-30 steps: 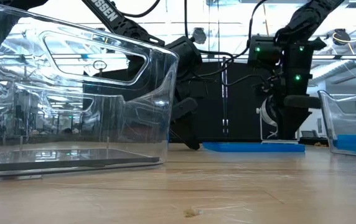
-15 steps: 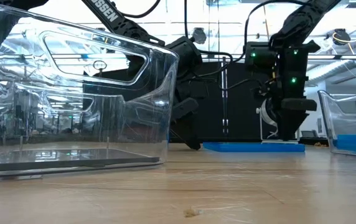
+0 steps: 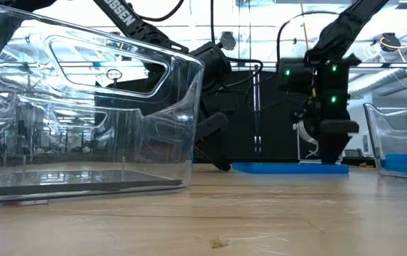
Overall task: Pick & place jewel cases by type
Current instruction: Put the blue disc case into the right transparent bin
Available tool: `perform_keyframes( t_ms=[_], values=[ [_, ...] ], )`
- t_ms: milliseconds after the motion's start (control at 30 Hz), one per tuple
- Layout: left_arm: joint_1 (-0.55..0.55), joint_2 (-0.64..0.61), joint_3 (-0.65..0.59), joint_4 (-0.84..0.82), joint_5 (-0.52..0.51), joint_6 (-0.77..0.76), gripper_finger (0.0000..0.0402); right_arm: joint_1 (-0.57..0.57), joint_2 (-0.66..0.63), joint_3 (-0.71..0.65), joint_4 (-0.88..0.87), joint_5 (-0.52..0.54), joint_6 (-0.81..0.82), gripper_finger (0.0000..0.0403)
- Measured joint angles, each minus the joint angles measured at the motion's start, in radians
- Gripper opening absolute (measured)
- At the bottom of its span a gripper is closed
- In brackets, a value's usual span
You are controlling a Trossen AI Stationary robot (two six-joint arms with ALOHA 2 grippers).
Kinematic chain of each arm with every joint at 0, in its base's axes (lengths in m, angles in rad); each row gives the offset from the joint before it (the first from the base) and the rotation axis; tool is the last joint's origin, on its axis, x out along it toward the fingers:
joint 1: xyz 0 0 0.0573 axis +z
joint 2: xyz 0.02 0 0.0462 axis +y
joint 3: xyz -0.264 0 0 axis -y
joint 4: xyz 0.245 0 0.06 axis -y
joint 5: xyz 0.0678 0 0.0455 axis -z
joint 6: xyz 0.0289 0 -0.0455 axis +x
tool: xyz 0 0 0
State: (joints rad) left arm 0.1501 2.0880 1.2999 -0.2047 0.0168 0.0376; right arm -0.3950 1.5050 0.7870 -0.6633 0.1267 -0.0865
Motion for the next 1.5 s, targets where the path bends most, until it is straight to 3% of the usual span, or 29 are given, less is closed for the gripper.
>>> perform_keyframes(
  t_ms=[167, 367, 733, 1500],
  values=[
    [0.001, 0.000, 0.000, 0.017, 0.000, -0.014, 0.0182, 0.008, 0.048, -0.004, 0.072, -0.038, -0.036, 0.0196],
    [0.001, 0.000, -0.001, 0.025, 0.006, -0.014, 0.0182, 0.036, 0.020, -0.007, 0.171, -0.040, -0.077, 0.0196],
    [0.000, -0.003, -0.002, 0.004, 0.007, -0.013, 0.0182, 0.088, -0.104, 0.018, 0.148, -0.008, -0.088, 0.0196],
    [0.000, -0.002, 0.000, -0.007, 0.008, -0.012, 0.0182, 0.135, -0.239, 0.026, 0.143, 0.002, -0.054, 0.0196]
  ],
)
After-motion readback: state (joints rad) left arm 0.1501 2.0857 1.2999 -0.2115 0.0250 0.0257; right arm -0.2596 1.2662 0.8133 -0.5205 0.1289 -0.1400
